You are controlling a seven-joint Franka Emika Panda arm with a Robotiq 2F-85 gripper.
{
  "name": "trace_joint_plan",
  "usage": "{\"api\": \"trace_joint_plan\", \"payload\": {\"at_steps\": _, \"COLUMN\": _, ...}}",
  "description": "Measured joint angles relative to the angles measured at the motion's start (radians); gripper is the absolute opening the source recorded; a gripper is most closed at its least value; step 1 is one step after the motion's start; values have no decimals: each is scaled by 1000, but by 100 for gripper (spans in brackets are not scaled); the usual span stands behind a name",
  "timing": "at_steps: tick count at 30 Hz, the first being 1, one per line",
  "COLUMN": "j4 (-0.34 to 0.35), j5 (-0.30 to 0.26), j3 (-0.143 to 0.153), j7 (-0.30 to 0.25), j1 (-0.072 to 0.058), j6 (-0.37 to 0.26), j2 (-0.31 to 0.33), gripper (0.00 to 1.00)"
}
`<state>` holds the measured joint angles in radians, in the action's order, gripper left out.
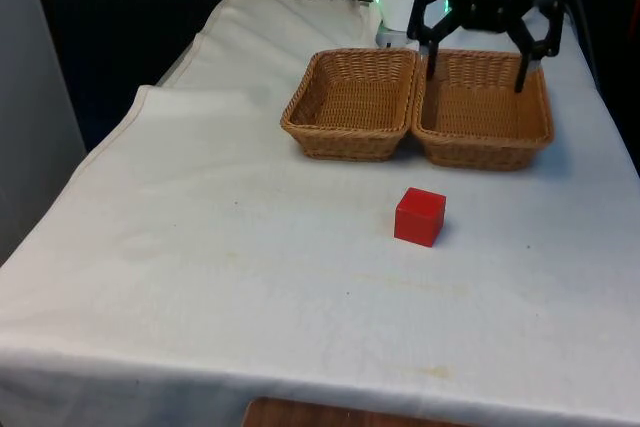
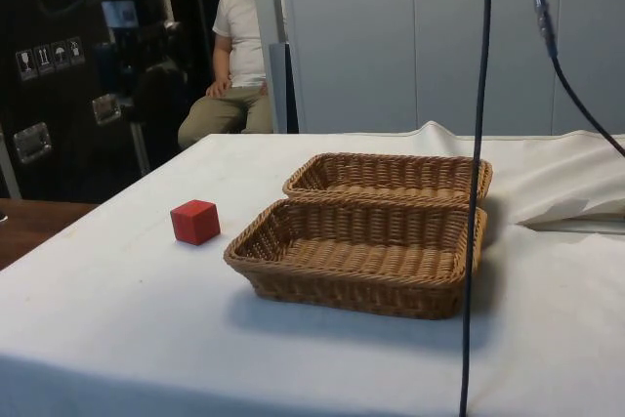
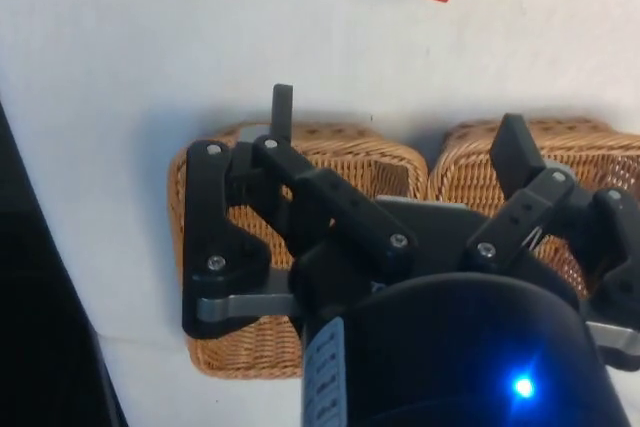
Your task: Pick up the red cube and place it into the right basket.
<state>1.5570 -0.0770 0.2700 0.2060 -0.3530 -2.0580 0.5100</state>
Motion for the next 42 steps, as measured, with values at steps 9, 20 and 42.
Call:
{"api": "trace_joint_plan", "payload": {"at_steps": 9, "j4": 98, "j5": -23, "j3": 6, "j7": -41, "j1": 15, "j6": -96, "j2": -25, "gripper": 100}}
{"api": "trace_joint_plan", "payload": {"at_steps": 20, "j4": 113, "j5": -41, "j3": 5, "j7": -54, "j1": 23, "j6": -159, "j2": 12, "gripper": 100}}
{"api": "trace_joint_plan", "payload": {"at_steps": 42, "j4": 82, "j5": -77, "j3": 5, "j7": -65, "j1": 39, "j6": -177, "j2": 93, "gripper": 100}}
